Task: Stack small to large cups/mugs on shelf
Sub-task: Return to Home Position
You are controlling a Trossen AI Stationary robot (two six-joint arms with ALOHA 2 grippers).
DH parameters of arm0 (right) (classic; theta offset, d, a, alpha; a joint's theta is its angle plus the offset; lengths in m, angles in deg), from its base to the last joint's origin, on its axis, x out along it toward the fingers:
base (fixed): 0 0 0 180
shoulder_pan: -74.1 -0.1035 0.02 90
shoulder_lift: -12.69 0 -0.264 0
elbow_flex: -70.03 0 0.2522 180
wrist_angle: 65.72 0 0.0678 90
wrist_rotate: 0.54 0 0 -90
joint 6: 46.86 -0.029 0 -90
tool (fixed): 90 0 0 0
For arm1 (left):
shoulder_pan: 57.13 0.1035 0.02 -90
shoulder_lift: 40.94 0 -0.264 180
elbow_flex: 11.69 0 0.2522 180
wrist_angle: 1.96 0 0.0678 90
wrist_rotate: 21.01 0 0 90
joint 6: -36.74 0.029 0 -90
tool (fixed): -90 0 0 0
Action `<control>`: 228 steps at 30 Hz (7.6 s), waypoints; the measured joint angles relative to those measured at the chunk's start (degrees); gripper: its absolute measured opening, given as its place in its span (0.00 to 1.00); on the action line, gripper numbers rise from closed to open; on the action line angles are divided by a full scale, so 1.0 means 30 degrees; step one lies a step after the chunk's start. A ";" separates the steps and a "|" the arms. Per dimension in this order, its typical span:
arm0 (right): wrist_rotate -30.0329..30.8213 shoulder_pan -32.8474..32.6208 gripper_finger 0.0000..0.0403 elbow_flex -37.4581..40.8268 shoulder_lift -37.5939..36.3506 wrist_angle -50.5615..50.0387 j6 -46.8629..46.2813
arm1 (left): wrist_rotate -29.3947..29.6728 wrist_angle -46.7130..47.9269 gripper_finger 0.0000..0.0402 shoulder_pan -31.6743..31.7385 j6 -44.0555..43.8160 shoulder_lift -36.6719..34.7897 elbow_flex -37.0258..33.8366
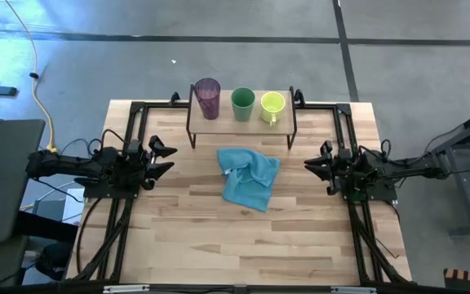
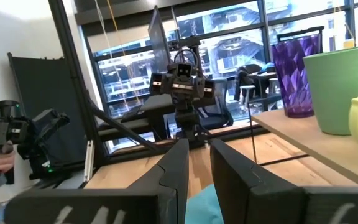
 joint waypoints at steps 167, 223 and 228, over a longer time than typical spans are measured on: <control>-0.2723 0.2244 0.14 -0.0007 0.0044 -0.5849 -0.0459 | -0.1000 0.7798 0.64 -0.0518 0.5299 -0.0206 0.0029; -0.3395 0.2230 0.14 -0.0007 0.0036 -0.4524 0.0564 | 0.0425 0.0360 0.64 -0.2119 1.1600 -0.2027 0.0029; -0.4195 0.2228 0.14 -0.0007 0.0036 -0.4375 0.0397 | 0.0334 0.2597 0.64 -0.2120 1.1568 -0.3988 0.0053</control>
